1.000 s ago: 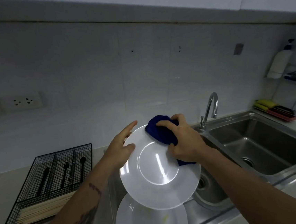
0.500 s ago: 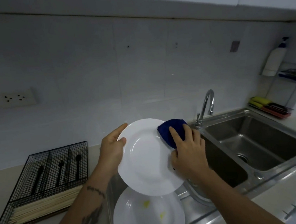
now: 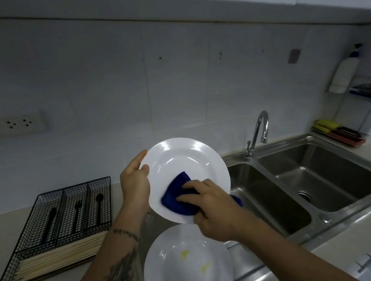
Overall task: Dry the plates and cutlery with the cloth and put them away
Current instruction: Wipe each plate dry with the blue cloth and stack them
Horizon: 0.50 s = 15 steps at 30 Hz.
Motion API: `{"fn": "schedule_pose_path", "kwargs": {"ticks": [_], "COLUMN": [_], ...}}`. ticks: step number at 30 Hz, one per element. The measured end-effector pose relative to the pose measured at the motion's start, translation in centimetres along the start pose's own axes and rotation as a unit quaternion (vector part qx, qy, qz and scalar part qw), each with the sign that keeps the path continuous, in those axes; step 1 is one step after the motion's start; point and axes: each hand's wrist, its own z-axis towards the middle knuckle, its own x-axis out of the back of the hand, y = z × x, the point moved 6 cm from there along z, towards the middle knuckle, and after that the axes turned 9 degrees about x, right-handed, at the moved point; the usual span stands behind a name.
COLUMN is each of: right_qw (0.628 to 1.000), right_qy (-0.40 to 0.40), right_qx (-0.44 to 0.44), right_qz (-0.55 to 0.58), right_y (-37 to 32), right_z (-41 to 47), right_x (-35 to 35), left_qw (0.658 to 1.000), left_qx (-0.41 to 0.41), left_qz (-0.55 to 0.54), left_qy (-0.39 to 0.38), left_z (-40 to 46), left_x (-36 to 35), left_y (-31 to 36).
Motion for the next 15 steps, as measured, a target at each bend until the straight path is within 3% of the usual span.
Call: {"fn": "schedule_pose_path", "kwargs": {"ticks": [7,12,15], "right_qw": [0.971,0.968,0.95], "right_qy": [0.083,0.073,0.104], "right_qx": [-0.18,-0.181,-0.258], "right_qz": [-0.135,-0.158,-0.143], "right_y": [5.0,4.1,5.2], "right_z": [0.6,3.0,2.0], "right_x": [2.3,1.6,2.7], "left_qw": [0.999,1.0,0.999], "left_qx": [-0.014,-0.007,-0.023], "left_qz": [0.047,0.008,-0.015], "left_qy": [-0.011,-0.022,-0.023], "left_z": [-1.1,-2.4,-2.7], "left_x": [-0.8,-2.2,-1.3], "left_y": [-0.6,-1.3,-1.3]}}
